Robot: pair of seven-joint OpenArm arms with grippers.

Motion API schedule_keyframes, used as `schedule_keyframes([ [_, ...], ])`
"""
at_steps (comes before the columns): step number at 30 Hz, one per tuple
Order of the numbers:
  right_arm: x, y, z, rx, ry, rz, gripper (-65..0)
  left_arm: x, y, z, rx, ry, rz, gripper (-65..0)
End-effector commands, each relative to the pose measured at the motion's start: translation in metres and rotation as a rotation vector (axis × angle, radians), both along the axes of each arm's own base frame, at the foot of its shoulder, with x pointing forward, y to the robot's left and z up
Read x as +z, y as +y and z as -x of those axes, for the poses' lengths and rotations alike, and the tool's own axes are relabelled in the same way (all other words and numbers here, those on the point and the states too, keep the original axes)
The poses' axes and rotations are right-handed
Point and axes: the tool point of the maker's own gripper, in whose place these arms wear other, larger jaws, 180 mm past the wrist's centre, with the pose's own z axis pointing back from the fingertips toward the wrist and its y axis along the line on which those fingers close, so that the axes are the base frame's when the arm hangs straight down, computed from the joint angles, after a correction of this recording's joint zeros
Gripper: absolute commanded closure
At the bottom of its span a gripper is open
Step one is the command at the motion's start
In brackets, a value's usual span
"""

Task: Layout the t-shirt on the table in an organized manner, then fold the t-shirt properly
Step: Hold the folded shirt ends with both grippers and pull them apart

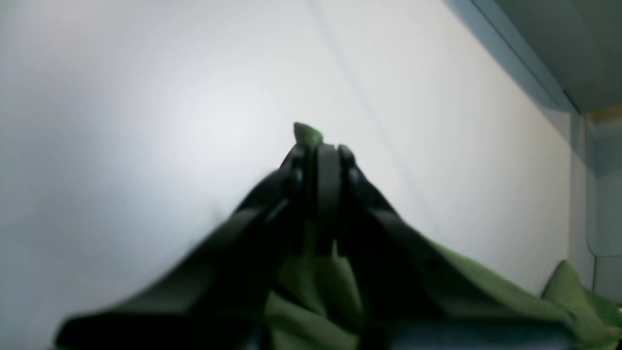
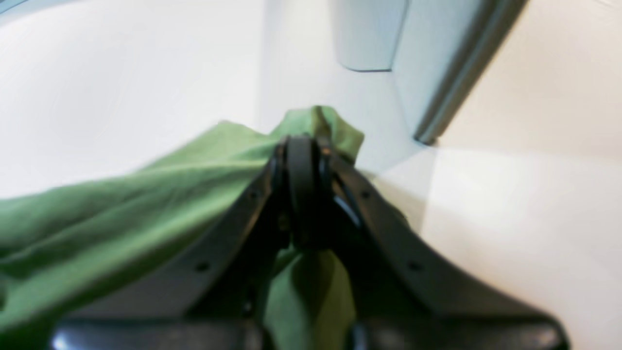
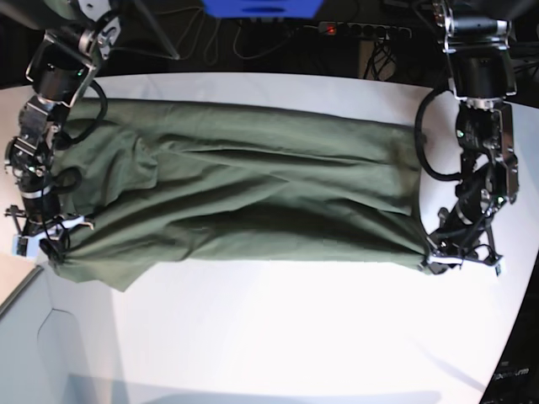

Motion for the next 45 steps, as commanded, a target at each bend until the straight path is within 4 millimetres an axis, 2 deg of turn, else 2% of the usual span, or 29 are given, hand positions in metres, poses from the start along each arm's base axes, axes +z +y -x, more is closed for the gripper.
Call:
schedule_keyframes([
  [1,0.015,-0.006,-0.008,0.006,-0.047,0.008,0.0,0.015,0.006,-0.007,0.007,-0.050,-0.016,0.0],
  [5,-0.011,0.005,-0.005,0.055,0.029,-0.001,0.0,0.015,0.006,-0.006,0.007,-0.049,-0.016,0.0],
  [8,-0.040,0.012,0.003,0.080,0.110,-0.025,0.0,0.014,0.006,-0.006,0.007,-0.047,-0.016,0.0],
  [11,-0.054,0.004,0.011,0.077,0.159,-0.031,0.0,0.014,0.008,-0.006,0.007,-0.047,-0.020,0.0],
  [13,-0.061,0.008,0.012,0.091,0.181,-0.037,0.0,0.014,0.008,-0.006,0.007,-0.047,-0.020,0.0],
  [15,-0.061,0.008,0.012,0.109,0.191,-0.018,-2.3,0.014,0.008,-0.006,0.007,-0.047,-0.019,0.0],
  [19,-0.060,0.008,0.011,0.119,0.193,-0.007,-17.1,0.014,0.006,-0.006,0.006,-0.047,-0.014,0.0],
  [22,-0.053,-0.007,0.011,0.106,0.189,0.016,-27.2,0.014,0.006,-0.006,0.006,-0.047,-0.014,0.0],
  [24,-0.050,-0.011,0.009,0.103,0.183,0.022,-31.2,0.014,0.006,-0.007,0.006,-0.049,-0.014,0.0],
  [26,-0.038,-0.012,0.001,0.105,0.154,0.037,-33.8,0.015,0.006,-0.007,0.006,-0.050,-0.014,0.0],
  [30,-0.023,-0.012,-0.008,0.108,0.117,0.056,-35.5,0.016,0.006,-0.008,0.006,-0.053,-0.014,0.0],
  [32,-0.012,-0.010,-0.022,0.112,0.092,0.053,-35.5,0.017,0.006,-0.009,0.008,-0.054,-0.014,0.0],
  [39,-0.016,-0.009,-0.055,0.111,0.162,-0.019,-35.6,0.017,0.006,-0.009,0.008,-0.055,-0.016,0.0],
  [41,-0.022,0.004,-0.067,0.163,0.205,-0.016,-35.6,0.017,0.006,-0.009,0.008,-0.055,-0.016,0.0],
  [45,-0.026,0.013,-0.076,0.200,0.252,-0.008,-35.6,0.016,0.006,-0.008,0.008,-0.052,-0.016,0.0],
])
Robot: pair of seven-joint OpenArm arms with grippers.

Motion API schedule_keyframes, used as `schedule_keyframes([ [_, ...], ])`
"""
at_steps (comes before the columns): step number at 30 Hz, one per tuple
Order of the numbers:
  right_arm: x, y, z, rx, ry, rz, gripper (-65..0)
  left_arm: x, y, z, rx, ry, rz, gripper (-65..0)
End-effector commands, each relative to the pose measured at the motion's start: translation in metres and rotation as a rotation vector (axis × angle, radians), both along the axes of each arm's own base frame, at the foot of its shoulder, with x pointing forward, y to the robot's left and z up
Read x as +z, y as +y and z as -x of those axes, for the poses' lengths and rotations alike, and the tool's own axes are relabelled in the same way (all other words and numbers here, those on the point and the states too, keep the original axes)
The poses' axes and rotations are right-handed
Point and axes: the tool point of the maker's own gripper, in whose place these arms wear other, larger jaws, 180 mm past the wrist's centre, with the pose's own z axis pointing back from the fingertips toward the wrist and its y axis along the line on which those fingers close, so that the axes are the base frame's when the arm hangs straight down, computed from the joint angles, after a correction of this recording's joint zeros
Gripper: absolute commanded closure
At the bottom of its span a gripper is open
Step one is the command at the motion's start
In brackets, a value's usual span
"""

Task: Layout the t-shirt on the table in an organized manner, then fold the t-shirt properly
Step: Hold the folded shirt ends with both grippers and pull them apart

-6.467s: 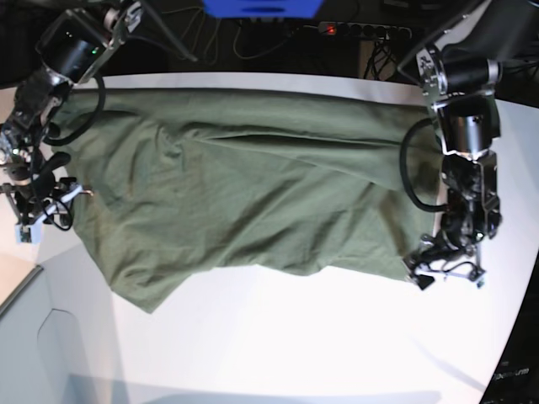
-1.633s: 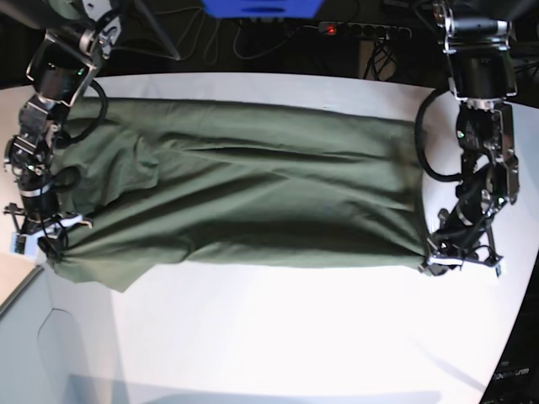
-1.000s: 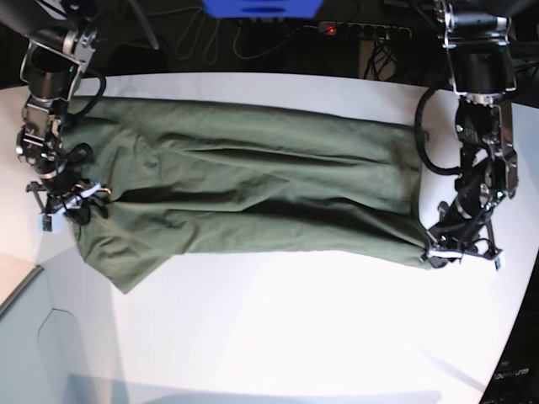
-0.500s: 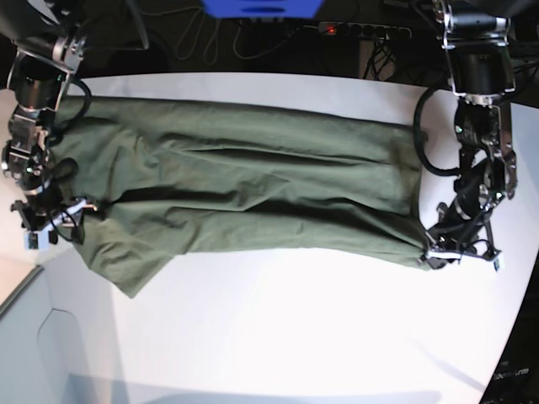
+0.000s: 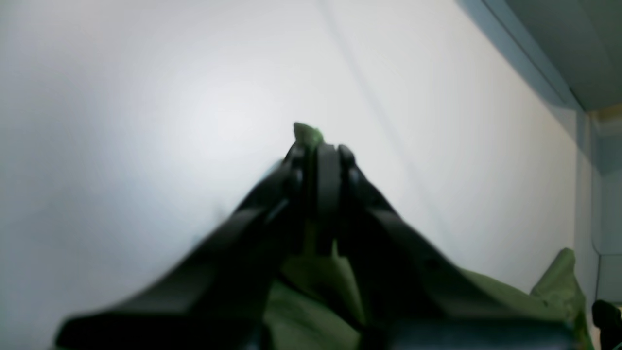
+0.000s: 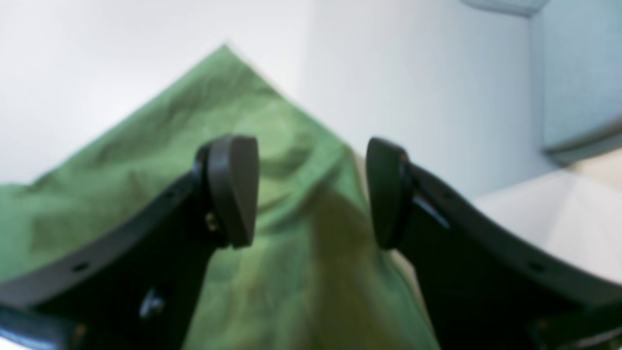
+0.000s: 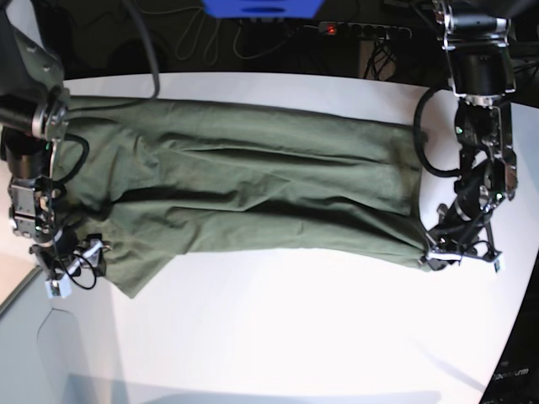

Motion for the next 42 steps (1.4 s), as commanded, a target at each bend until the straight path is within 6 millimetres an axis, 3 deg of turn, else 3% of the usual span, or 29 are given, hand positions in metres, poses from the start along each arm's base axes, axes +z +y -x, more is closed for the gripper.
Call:
schedule_keyframes([
  [1,0.025,-0.011,-0.016,-0.014,-0.071,0.005,-35.6,0.020,0.006,-0.011,0.005,-0.061,-0.013,0.0],
  [9,0.021,-0.031,-0.014,-0.111,-0.066,0.068,-35.6,0.018,0.005,-0.009,0.004,-0.056,-0.013,0.0],
  [14,0.011,-0.039,-0.004,-0.143,-0.044,0.093,-35.6,0.007,0.006,0.002,-0.003,-0.026,-0.018,0.0],
  [22,-0.009,-0.027,0.010,-0.130,-0.005,0.076,-35.6,-0.003,0.007,0.012,-0.002,0.001,-0.019,0.0],
  [27,-0.032,-0.022,0.027,-0.133,0.058,0.055,-35.6,-0.007,0.007,0.015,-0.002,0.011,-0.020,0.0],
  [33,-0.040,-0.014,0.031,-0.128,0.076,0.042,-34.4,-0.007,0.008,0.015,-0.003,0.014,-0.025,0.0],
  [36,-0.040,-0.014,0.031,-0.128,0.076,0.042,-26.0,-0.007,0.008,0.015,-0.003,0.013,-0.027,0.0],
  [41,-0.036,-0.016,0.028,-0.133,0.067,0.048,-1.9,-0.008,0.008,0.015,-0.003,0.016,-0.028,0.0],
  [42,-0.036,-0.016,0.028,-0.133,0.065,0.048,0.0,-0.008,0.008,0.015,-0.003,0.016,-0.028,0.0],
])
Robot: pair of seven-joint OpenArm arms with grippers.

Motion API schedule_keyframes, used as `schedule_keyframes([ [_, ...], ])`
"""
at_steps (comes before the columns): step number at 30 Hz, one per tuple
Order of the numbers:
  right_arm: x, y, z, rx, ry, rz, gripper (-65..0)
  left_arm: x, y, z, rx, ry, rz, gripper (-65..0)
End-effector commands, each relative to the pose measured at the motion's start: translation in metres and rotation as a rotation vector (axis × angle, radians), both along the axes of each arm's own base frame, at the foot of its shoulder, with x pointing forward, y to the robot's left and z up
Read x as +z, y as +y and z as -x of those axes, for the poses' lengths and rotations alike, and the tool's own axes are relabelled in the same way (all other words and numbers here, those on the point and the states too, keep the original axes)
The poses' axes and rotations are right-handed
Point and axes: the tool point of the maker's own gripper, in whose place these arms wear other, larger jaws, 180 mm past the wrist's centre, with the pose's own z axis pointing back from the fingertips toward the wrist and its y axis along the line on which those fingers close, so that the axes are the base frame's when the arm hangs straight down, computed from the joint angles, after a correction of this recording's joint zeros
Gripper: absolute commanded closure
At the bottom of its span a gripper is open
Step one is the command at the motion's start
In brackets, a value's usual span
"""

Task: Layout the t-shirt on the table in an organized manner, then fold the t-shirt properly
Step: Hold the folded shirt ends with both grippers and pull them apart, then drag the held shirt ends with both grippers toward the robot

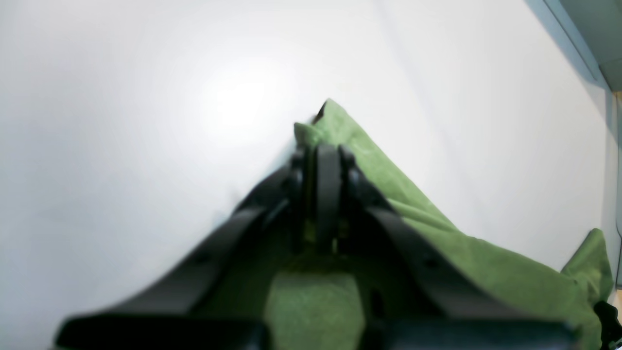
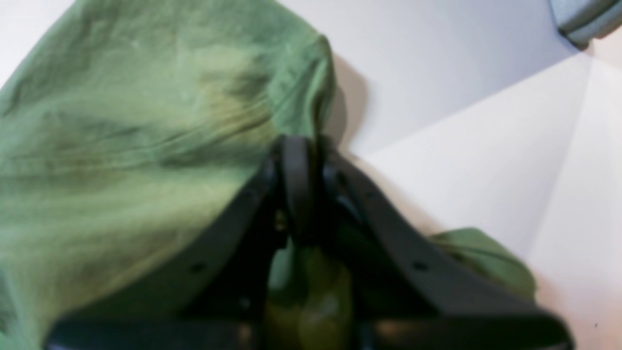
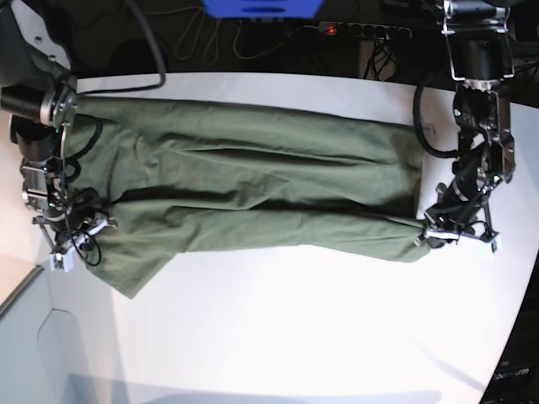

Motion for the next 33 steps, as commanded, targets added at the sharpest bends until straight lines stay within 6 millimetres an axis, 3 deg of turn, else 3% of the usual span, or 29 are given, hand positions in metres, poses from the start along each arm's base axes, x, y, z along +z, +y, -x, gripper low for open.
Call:
schedule_keyframes([
  [1,0.009,-0.005,-0.009,-0.001,-0.008,0.014,0.0,0.017,0.006,-0.010,0.000,-0.049,-0.017,0.0],
  [6,0.030,-0.011,-0.021,0.005,-0.071,0.045,0.0,0.018,0.005,-0.011,0.001,-0.054,-0.010,0.0],
  [17,0.056,-0.012,-0.034,0.019,-0.147,0.081,0.0,0.028,0.003,-0.015,-0.005,-0.081,-0.012,0.0],
  [30,0.056,-0.013,-0.034,0.017,-0.150,0.080,0.0,0.034,0.002,-0.017,-0.009,-0.097,-0.015,0.0],
  [33,0.060,-0.022,-0.033,-0.027,-0.170,0.055,0.0,0.034,0.002,-0.017,-0.009,-0.097,-0.015,0.0],
])
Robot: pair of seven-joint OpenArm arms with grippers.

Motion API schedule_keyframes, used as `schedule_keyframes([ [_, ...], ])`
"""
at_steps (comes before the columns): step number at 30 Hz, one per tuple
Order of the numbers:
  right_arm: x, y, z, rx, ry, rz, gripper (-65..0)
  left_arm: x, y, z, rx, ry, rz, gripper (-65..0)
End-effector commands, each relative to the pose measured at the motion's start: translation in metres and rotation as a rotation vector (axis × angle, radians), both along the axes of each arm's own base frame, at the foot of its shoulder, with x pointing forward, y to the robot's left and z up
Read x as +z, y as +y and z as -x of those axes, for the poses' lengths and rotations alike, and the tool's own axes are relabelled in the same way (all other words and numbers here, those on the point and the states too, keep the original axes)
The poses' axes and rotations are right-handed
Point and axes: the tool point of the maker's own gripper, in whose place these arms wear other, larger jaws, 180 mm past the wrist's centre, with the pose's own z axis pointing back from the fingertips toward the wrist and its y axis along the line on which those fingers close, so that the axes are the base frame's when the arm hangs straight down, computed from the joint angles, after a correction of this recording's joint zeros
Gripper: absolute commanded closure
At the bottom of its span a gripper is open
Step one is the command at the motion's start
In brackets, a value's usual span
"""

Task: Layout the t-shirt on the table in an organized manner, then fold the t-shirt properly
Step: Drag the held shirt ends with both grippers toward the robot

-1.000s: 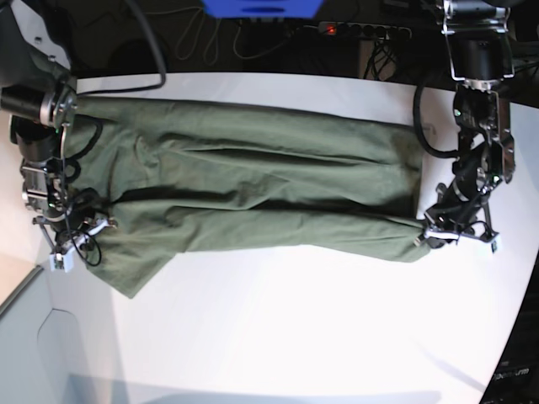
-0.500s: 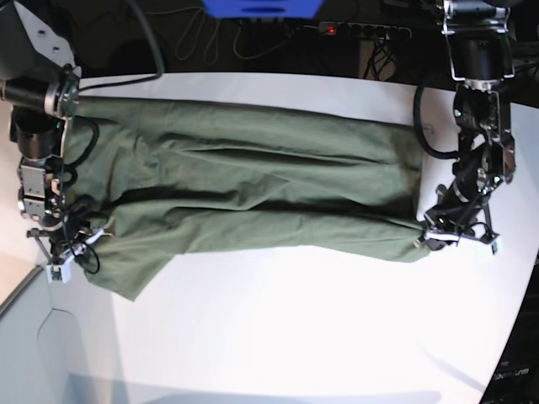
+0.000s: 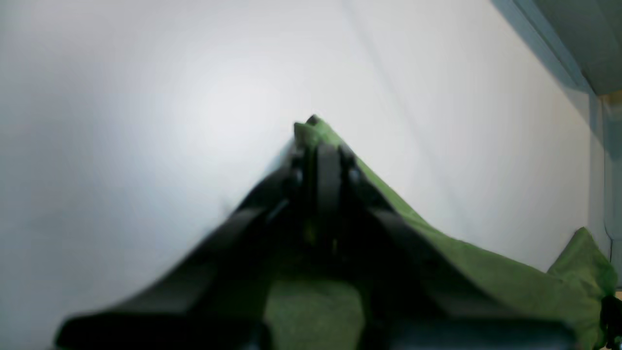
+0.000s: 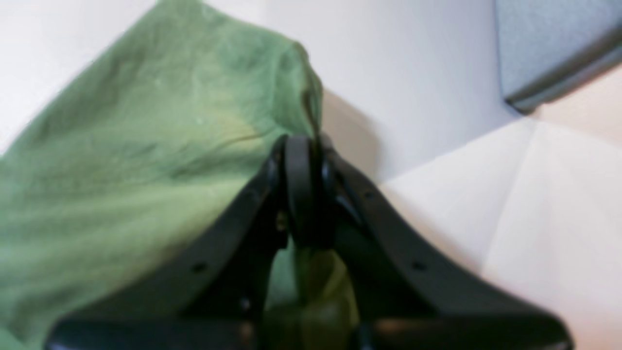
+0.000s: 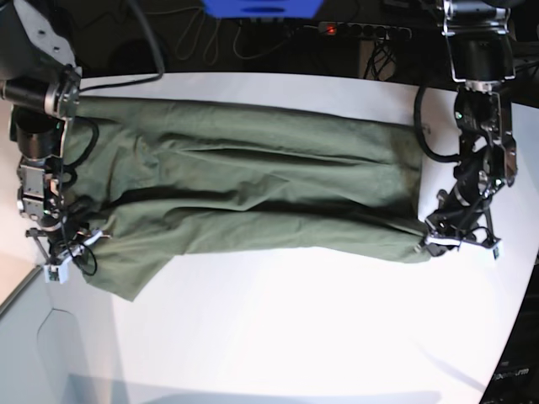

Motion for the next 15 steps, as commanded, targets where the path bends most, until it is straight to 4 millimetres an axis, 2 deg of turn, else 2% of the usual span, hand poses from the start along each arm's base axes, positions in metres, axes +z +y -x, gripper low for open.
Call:
schedule_keyframes([
  [1,0.029,-0.018,-0.016,-0.036,-0.086,0.008,0.0,0.020,0.005,-0.011,0.002,-0.060,-0.013,0.0],
  [5,0.031,-0.025,-0.014,-0.069,-0.098,-0.009,0.0,0.021,0.005,-0.012,0.001,-0.063,-0.014,0.0],
  [11,0.032,-0.028,-0.014,-0.072,-0.100,-0.005,0.0,0.033,0.003,-0.015,-0.006,-0.095,-0.021,0.0],
  [13,0.040,-0.028,-0.018,-0.068,-0.122,0.004,0.0,0.038,0.002,-0.016,-0.010,-0.107,-0.023,0.0],
  [15,0.042,-0.030,-0.013,-0.061,-0.131,0.028,0.0,0.043,0.001,-0.018,-0.013,-0.120,-0.026,0.0],
])
